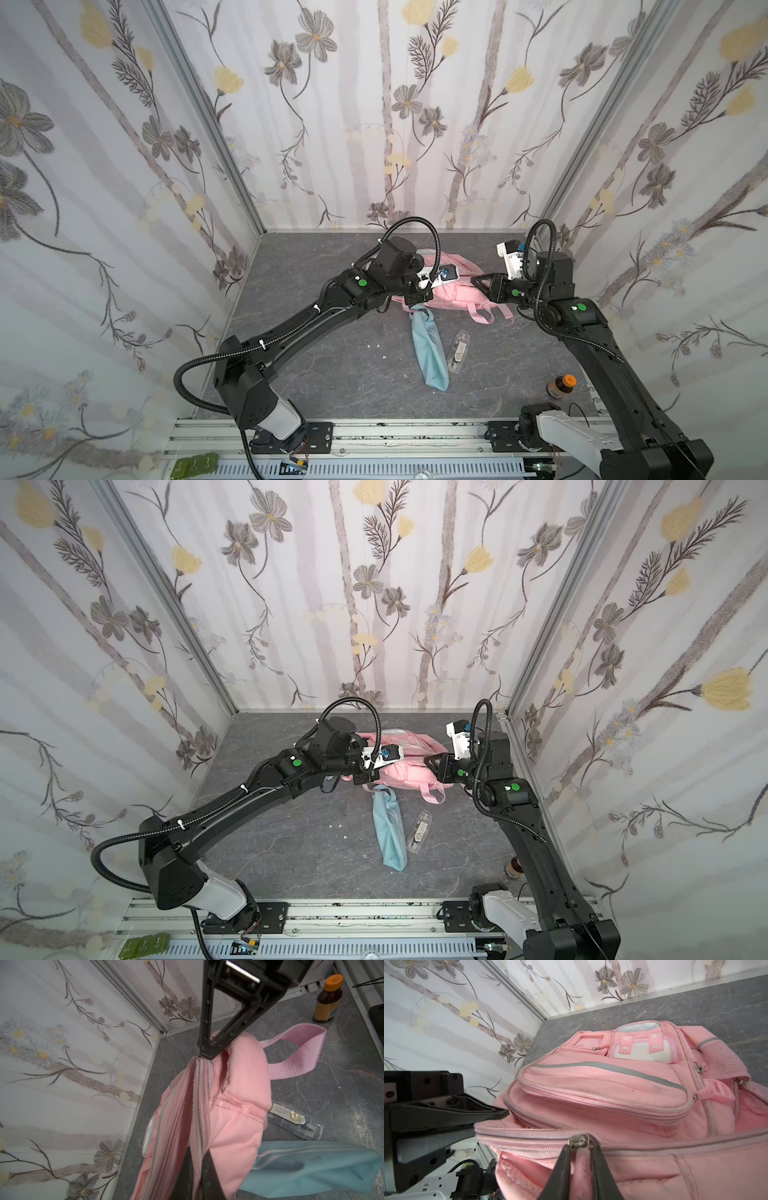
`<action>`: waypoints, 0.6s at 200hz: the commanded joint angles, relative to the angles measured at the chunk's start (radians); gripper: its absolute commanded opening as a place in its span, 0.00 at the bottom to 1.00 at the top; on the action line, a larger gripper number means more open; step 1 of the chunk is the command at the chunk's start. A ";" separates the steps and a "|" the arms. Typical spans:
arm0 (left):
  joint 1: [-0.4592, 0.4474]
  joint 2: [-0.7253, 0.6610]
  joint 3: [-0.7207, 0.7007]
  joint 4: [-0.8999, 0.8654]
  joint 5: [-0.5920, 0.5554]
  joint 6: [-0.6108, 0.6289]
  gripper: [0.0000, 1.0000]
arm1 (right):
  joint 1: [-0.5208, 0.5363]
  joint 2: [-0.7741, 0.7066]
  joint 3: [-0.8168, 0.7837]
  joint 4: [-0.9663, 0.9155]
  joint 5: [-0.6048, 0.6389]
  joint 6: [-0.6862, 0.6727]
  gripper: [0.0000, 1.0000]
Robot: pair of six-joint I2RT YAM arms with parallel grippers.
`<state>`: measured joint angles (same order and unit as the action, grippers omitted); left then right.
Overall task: Pack books, pencil case, and school supplies into a backpack
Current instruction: Zip the student bag at the center of the table.
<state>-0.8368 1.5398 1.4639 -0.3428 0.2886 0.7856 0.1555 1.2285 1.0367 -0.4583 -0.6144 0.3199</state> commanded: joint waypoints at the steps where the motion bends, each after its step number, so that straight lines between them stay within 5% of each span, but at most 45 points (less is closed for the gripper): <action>1: -0.003 -0.026 0.002 0.162 0.034 0.008 0.00 | -0.017 0.006 -0.005 -0.067 -0.035 -0.013 0.16; 120: -0.001 -0.083 -0.089 0.176 0.008 0.017 0.00 | -0.112 -0.082 -0.106 0.070 -0.235 0.081 0.00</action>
<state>-0.8410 1.4796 1.3788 -0.3260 0.2890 0.8043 0.0444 1.1557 0.9531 -0.4713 -0.7876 0.3576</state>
